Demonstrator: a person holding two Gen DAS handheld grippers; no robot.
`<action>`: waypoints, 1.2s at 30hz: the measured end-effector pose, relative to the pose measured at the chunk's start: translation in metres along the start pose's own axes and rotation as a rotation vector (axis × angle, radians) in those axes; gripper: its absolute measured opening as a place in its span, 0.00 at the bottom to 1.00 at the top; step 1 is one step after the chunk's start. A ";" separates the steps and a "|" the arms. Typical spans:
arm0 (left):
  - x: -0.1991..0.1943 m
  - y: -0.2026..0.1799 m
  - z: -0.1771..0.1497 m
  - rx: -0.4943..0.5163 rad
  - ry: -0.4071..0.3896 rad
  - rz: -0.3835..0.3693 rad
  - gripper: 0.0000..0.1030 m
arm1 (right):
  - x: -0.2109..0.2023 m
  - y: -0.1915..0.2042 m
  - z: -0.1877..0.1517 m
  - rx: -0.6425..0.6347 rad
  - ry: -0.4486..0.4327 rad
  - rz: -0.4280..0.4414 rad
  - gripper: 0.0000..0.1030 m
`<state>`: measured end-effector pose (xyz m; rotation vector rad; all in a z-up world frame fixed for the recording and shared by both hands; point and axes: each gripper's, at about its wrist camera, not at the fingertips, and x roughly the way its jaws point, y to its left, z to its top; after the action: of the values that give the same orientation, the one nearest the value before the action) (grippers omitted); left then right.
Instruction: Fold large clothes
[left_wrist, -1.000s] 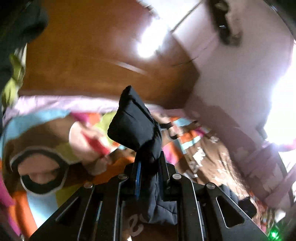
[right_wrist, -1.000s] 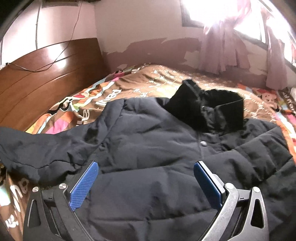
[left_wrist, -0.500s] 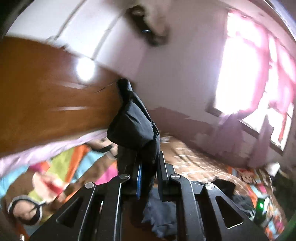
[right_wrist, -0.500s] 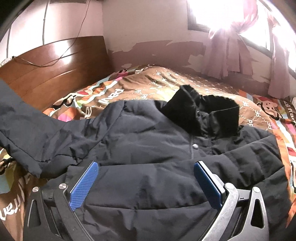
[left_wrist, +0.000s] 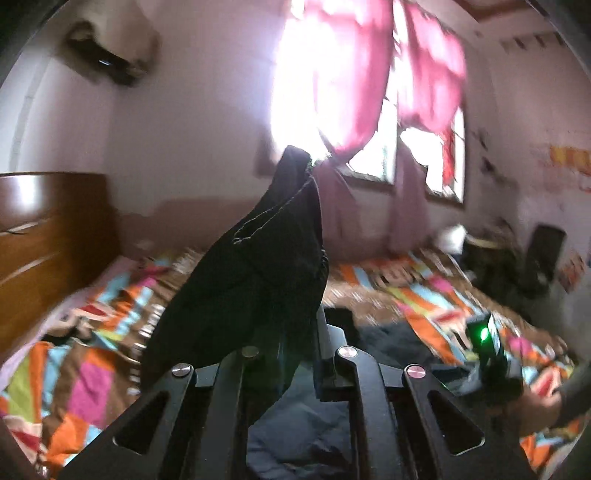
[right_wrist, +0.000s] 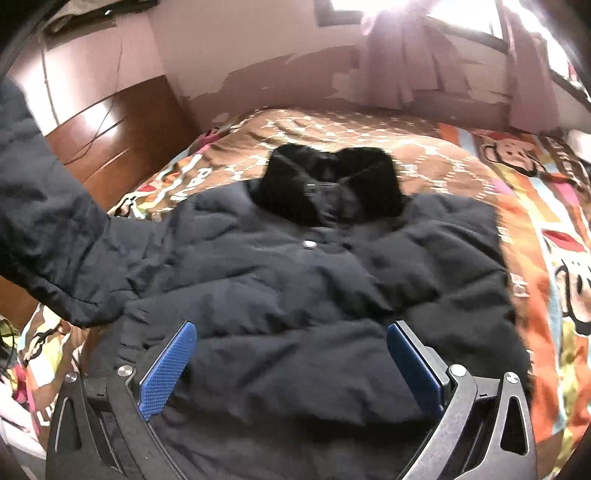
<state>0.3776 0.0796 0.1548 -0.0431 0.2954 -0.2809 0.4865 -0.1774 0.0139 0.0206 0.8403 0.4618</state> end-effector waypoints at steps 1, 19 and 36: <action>0.019 -0.010 -0.006 0.011 0.048 -0.024 0.08 | -0.006 -0.011 -0.003 0.026 -0.013 0.019 1.00; 0.124 -0.132 -0.177 0.345 0.444 -0.125 0.07 | 0.018 -0.116 -0.019 0.531 0.049 0.663 1.00; 0.111 -0.117 -0.188 0.233 0.516 -0.281 0.38 | 0.051 -0.109 -0.046 0.581 0.245 0.736 0.14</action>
<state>0.3930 -0.0636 -0.0468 0.2237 0.7695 -0.6049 0.5247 -0.2626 -0.0751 0.8459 1.1795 0.9039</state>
